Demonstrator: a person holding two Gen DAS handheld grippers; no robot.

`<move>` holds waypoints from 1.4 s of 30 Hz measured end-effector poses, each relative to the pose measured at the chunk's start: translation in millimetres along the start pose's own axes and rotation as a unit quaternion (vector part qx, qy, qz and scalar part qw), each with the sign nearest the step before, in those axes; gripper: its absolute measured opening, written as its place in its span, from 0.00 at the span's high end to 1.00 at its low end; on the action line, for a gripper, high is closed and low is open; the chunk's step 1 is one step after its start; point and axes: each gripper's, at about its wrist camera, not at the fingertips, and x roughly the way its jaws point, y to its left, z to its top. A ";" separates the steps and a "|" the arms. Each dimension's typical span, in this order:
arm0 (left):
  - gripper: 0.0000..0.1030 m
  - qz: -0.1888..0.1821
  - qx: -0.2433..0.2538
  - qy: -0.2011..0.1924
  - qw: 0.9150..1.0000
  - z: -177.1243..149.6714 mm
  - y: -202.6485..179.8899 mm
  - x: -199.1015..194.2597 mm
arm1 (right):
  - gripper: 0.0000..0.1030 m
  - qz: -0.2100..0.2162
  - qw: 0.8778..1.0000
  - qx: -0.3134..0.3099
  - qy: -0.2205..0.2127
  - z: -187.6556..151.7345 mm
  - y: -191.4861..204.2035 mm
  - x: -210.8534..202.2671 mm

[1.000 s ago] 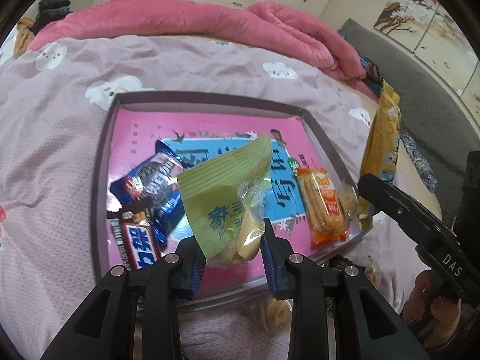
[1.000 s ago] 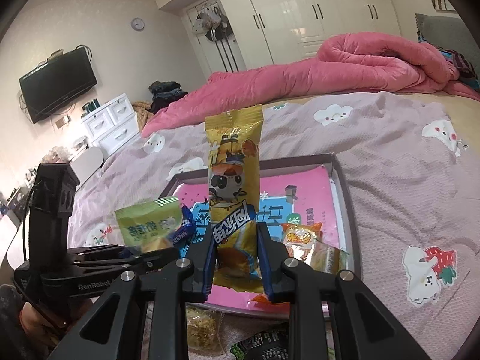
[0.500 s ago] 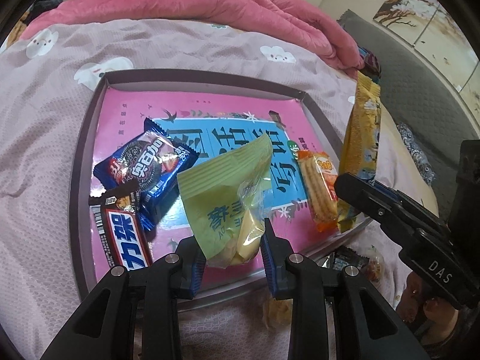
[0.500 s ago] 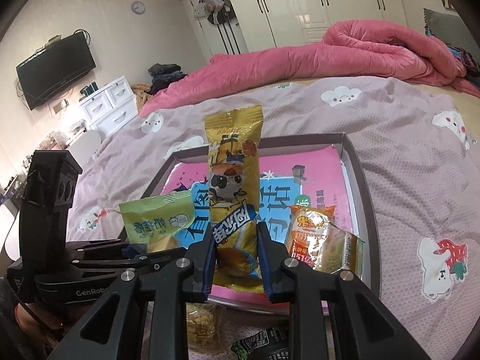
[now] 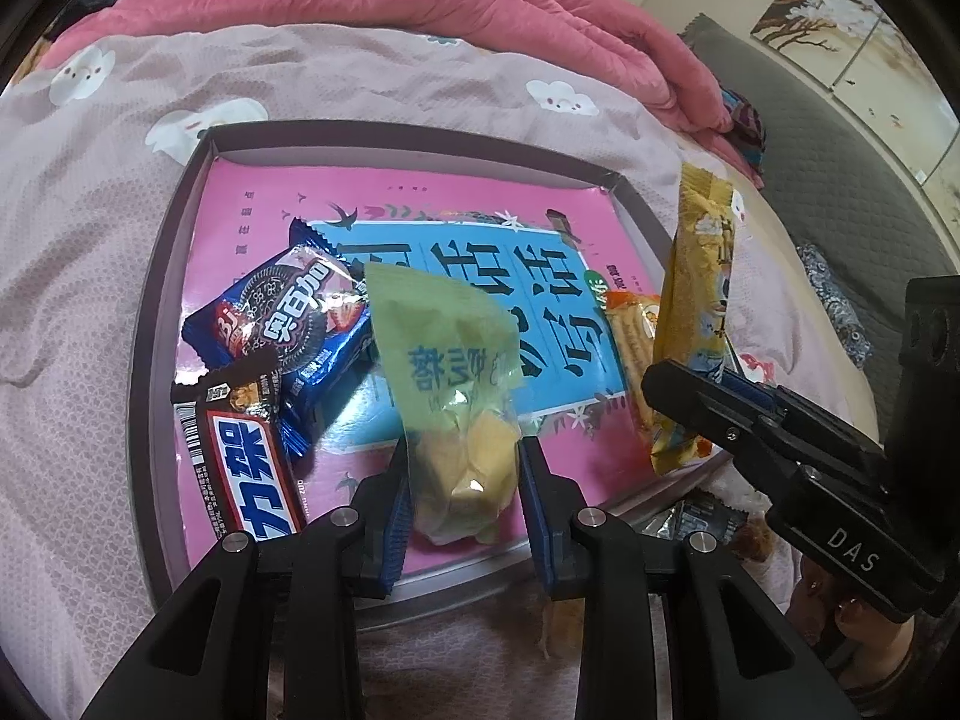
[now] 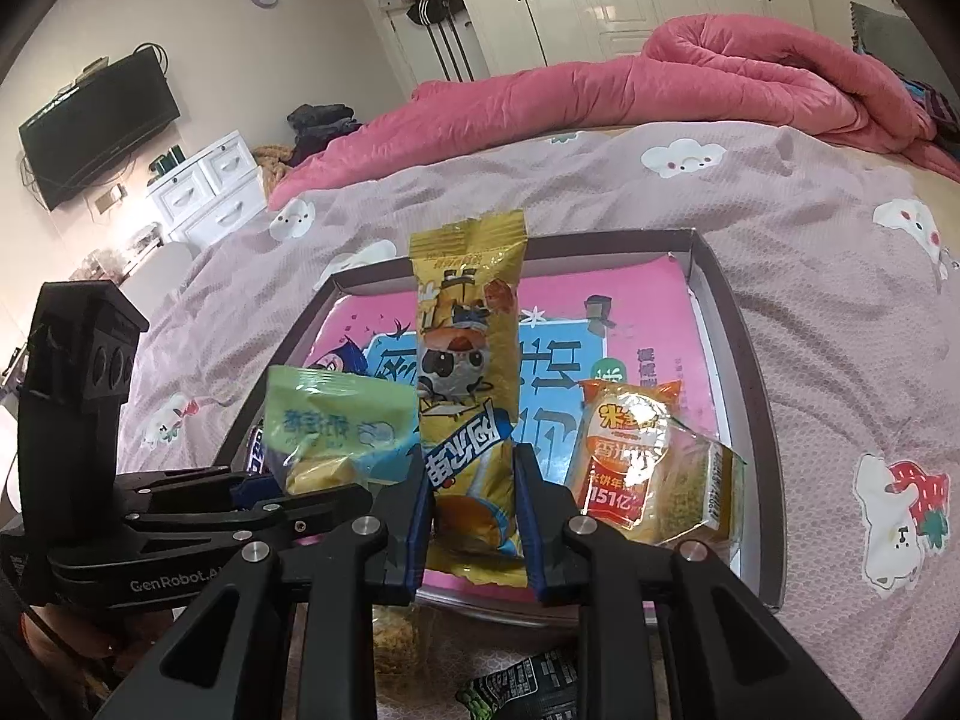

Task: Organize snacks
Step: 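Lower the green-labelled bag into the tray with left tool while right lowers yellow bag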

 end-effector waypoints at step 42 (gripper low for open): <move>0.68 0.014 0.002 0.001 1.000 -1.0 1.0 0.4 | 0.74 0.003 0.998 0.013 0.057 -9.6 -1.0 29.1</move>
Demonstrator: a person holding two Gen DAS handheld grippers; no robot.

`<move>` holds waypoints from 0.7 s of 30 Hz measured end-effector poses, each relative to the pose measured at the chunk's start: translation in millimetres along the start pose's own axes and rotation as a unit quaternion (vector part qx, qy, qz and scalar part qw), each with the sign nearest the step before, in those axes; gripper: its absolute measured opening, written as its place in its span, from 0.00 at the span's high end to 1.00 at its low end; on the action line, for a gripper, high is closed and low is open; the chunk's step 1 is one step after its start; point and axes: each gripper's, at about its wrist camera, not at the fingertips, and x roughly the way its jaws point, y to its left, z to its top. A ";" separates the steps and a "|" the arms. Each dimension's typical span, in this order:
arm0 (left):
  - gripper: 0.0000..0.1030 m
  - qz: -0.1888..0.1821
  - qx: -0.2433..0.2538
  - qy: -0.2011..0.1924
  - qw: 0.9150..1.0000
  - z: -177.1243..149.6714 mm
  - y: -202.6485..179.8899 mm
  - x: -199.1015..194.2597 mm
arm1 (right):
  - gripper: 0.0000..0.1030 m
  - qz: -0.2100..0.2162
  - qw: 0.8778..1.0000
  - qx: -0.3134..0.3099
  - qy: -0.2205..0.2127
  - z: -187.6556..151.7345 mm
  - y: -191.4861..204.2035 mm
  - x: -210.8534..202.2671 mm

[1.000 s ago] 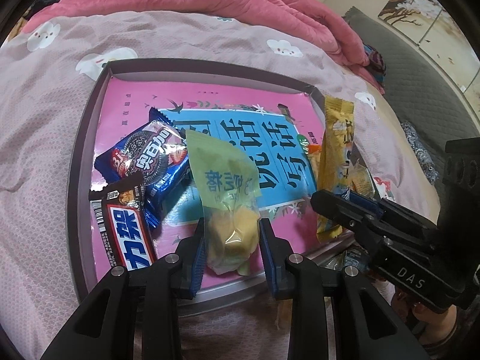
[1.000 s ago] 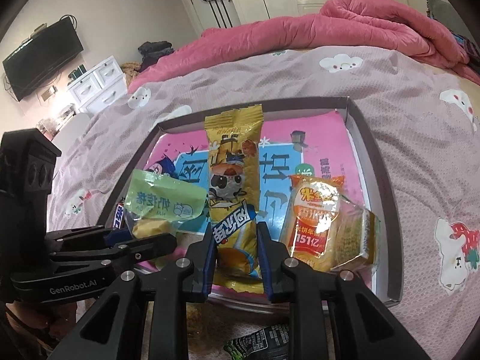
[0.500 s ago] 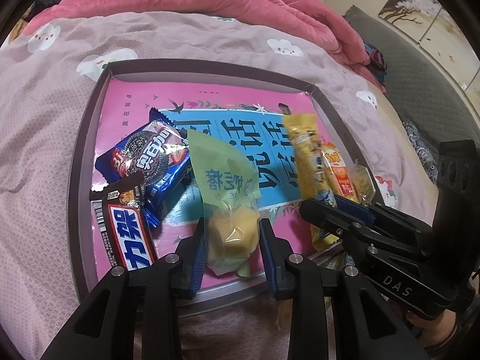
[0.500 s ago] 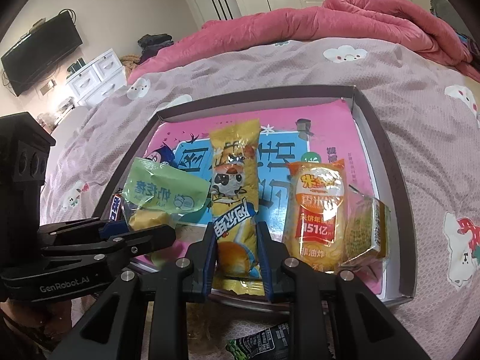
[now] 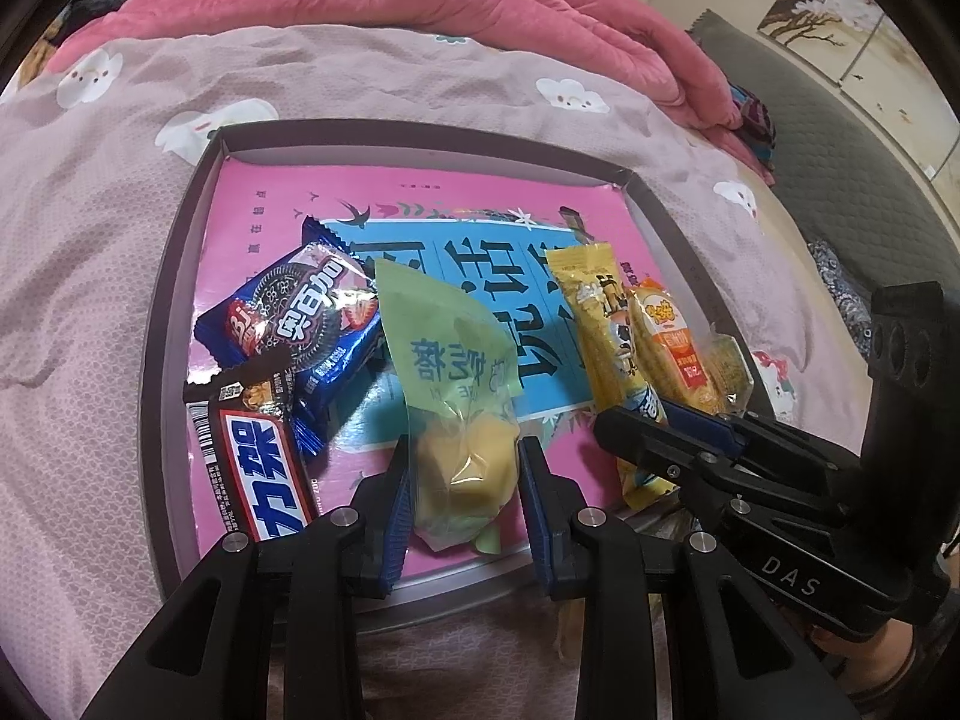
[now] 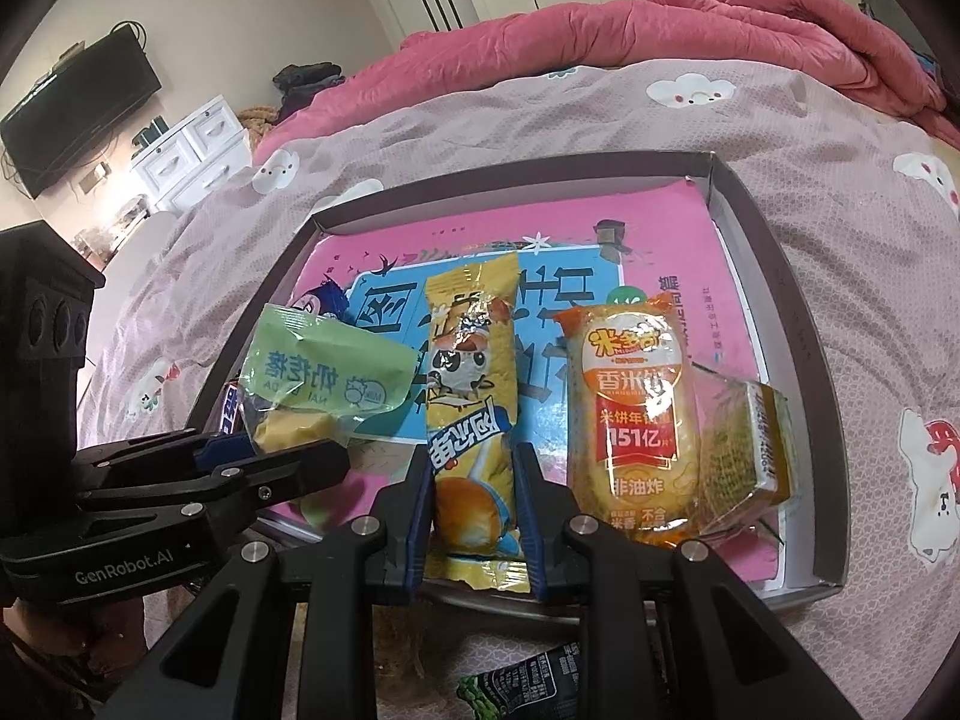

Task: Organize snacks
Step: 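Lower the green-labelled bag into the tray with left tool while right lowers yellow bag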

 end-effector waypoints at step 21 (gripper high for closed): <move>0.68 0.001 -0.003 -0.003 1.000 -0.8 1.5 -3.4 | 0.69 0.012 1.000 0.008 -0.002 -0.1 -1.8 -3.6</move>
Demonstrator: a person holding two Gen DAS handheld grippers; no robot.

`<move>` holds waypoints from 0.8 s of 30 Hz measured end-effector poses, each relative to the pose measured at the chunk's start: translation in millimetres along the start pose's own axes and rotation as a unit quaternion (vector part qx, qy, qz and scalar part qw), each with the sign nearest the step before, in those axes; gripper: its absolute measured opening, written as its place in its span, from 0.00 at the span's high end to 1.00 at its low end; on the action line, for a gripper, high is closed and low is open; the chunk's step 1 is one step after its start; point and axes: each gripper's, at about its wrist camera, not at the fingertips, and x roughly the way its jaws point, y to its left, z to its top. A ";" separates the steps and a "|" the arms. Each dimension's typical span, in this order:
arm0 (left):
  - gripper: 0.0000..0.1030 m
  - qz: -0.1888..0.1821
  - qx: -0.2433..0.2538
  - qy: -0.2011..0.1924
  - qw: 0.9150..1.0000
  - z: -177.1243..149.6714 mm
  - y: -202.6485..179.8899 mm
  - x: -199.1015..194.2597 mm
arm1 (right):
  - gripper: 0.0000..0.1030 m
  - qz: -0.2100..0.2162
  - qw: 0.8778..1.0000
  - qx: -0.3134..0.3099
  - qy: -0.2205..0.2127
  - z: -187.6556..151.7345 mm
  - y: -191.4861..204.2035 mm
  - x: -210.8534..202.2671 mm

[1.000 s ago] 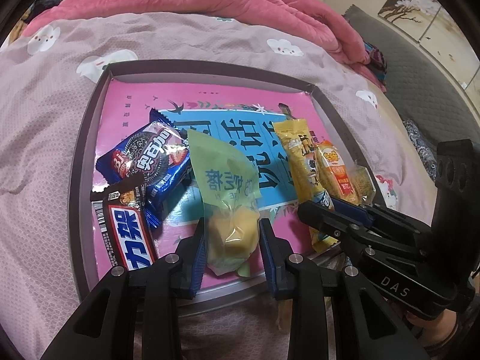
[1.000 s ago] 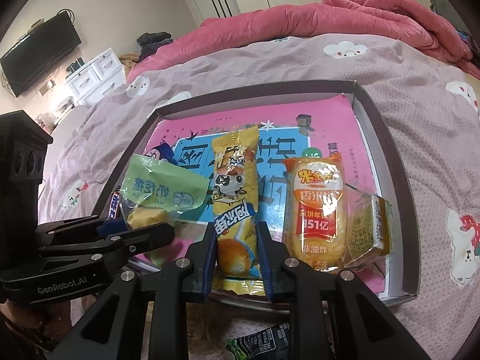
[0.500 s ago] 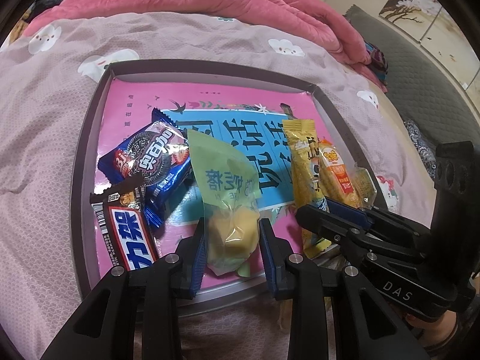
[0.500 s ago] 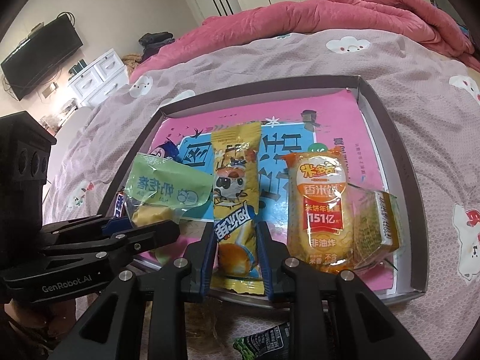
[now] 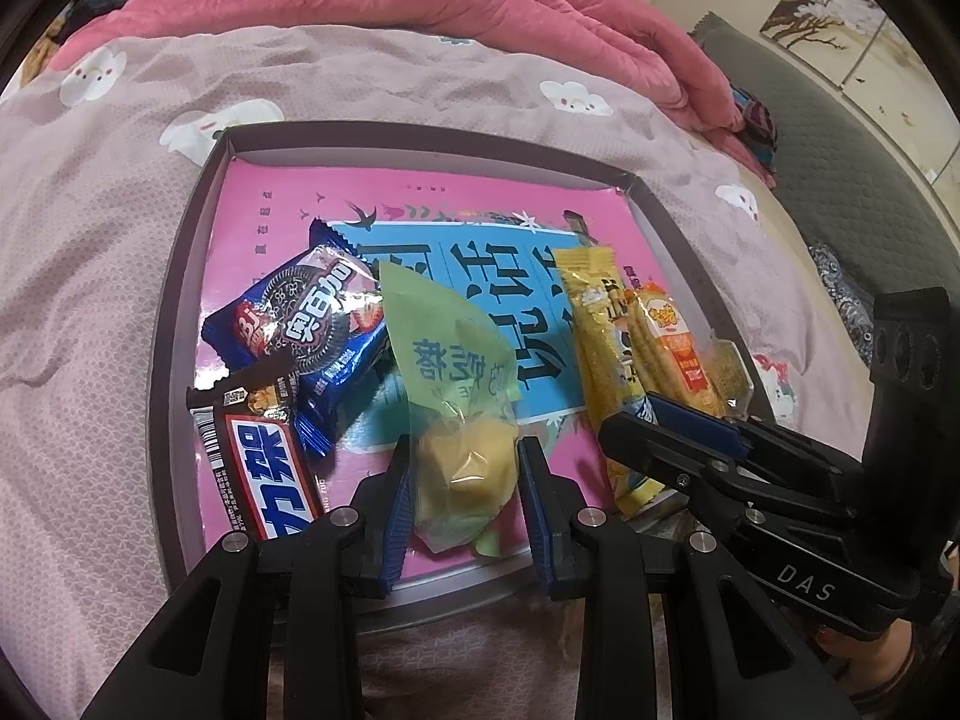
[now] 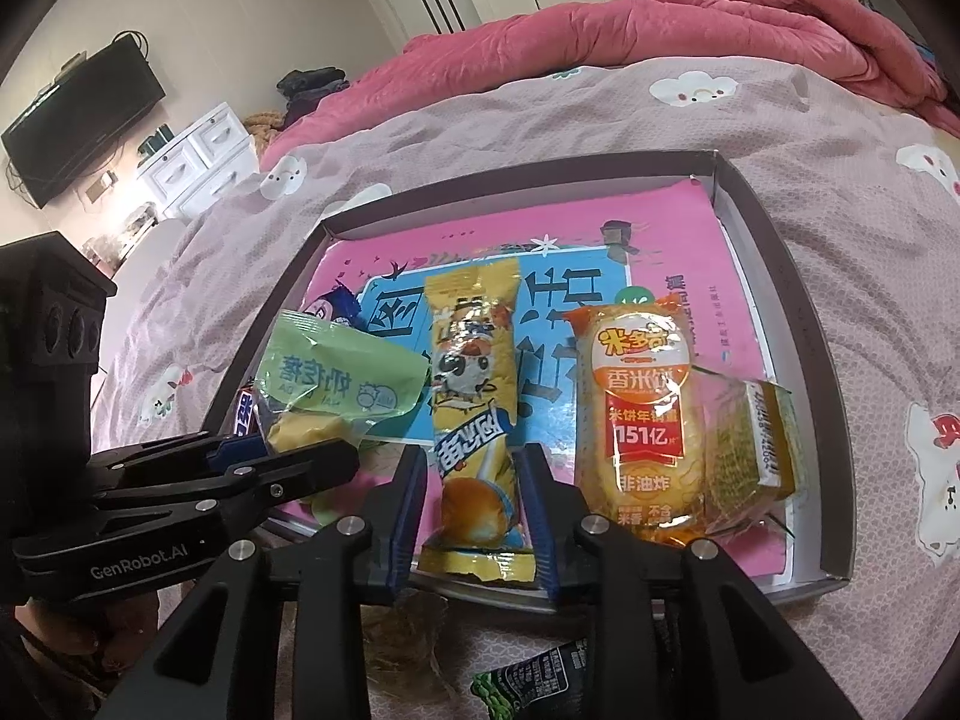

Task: Organize snacks
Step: 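Lower the green-labelled bag into the tray with left tool while right lowers yellow bag, then open both tools and release the two bags in the tray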

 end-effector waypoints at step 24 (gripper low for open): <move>0.55 0.007 -0.005 -0.015 1.000 1.3 0.3 -19.3 | 0.62 0.004 1.000 0.005 -0.021 3.6 -0.5 -11.2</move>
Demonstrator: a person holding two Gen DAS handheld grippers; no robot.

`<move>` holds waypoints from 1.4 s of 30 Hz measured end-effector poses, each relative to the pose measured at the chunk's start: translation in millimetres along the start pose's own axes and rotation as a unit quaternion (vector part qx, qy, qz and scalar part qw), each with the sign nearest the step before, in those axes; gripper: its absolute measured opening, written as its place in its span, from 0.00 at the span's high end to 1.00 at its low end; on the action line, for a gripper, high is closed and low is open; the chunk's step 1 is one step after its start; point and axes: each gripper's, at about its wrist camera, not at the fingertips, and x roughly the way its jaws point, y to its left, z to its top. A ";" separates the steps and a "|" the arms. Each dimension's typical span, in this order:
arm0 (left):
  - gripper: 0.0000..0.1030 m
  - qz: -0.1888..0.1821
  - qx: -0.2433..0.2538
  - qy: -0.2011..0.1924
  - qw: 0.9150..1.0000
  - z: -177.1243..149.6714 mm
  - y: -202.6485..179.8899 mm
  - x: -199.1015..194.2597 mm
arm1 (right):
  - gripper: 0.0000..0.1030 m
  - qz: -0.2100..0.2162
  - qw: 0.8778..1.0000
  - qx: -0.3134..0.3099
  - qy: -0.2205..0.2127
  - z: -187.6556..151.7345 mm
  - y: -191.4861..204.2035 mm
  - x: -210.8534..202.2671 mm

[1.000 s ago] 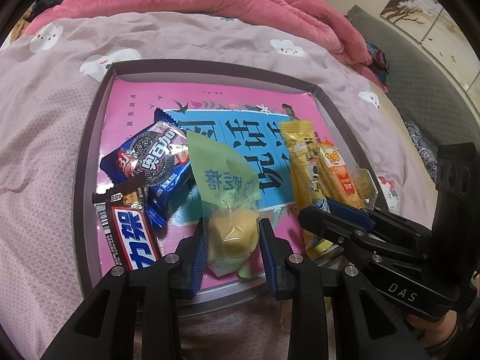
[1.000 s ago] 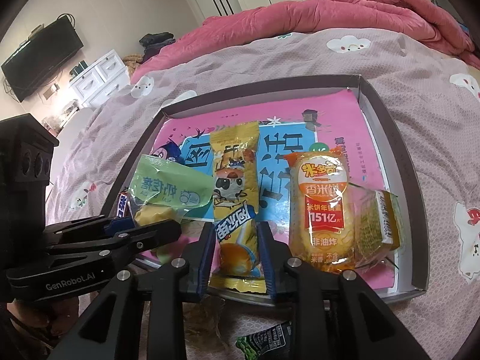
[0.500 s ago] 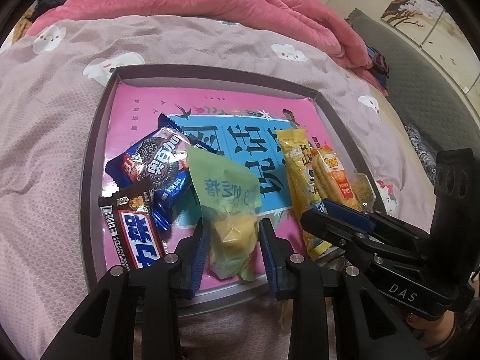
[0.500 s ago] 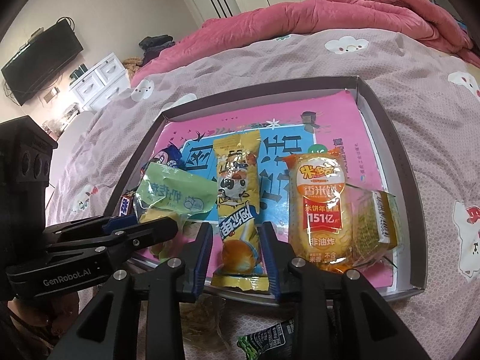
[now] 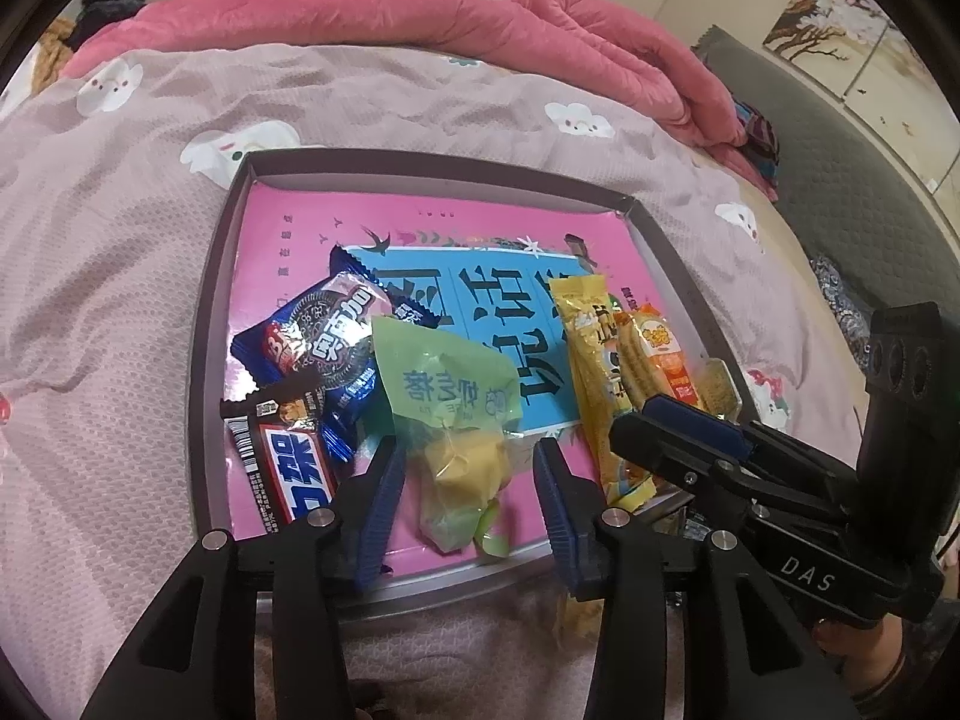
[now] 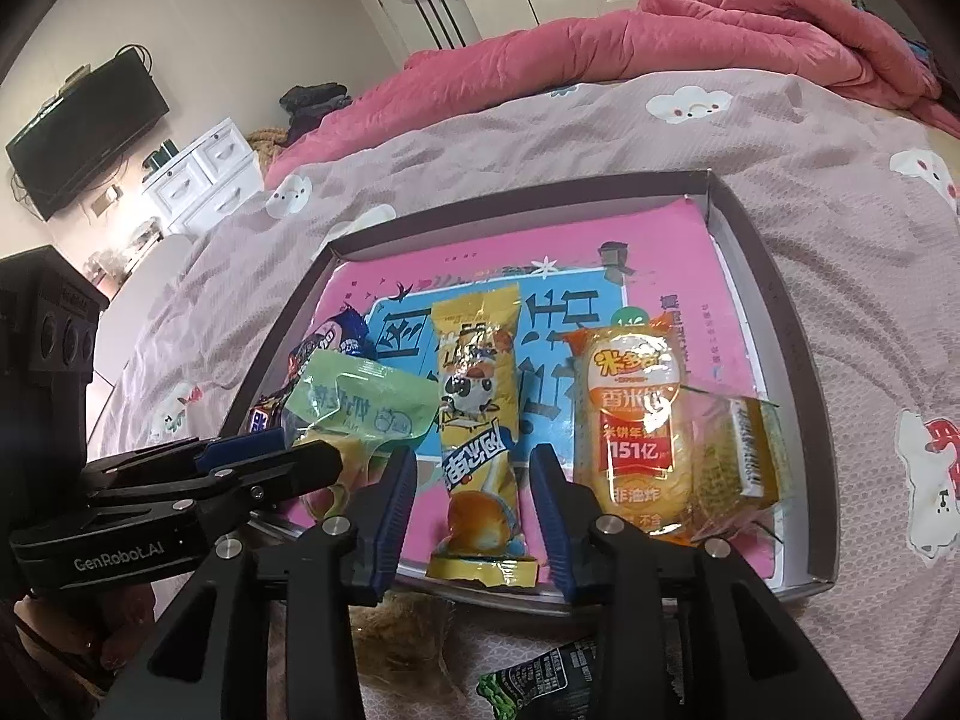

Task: Organize snacks
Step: 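Open both tools and release the two bags in the tray, then withdraw both open tools from the tray toward the remaining snacks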

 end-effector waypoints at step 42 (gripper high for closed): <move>0.27 0.032 -0.024 -0.057 0.998 -3.7 14.1 -49.6 | 0.45 -0.009 0.996 0.007 -0.089 12.1 -10.6 -59.6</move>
